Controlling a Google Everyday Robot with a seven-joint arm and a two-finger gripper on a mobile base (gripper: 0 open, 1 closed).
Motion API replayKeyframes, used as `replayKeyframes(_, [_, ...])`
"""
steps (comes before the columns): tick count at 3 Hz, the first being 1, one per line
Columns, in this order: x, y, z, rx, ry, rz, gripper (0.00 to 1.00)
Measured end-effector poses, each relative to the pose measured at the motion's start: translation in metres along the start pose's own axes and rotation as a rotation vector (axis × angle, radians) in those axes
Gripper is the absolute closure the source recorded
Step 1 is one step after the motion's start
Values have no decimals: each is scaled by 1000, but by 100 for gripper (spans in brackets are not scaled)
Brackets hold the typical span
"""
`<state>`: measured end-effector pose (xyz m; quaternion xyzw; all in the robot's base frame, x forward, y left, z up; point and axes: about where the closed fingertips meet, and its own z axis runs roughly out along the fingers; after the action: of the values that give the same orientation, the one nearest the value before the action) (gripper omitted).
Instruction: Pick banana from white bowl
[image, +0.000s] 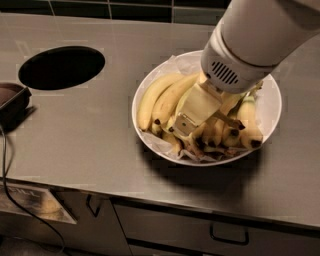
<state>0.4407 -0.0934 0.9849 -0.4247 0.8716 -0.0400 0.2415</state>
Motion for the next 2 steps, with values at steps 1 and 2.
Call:
replayKeyframes(1, [6,-2,1,29,32,68,10])
replayKeyframes(2, [9,-4,-5,59,59,128,8])
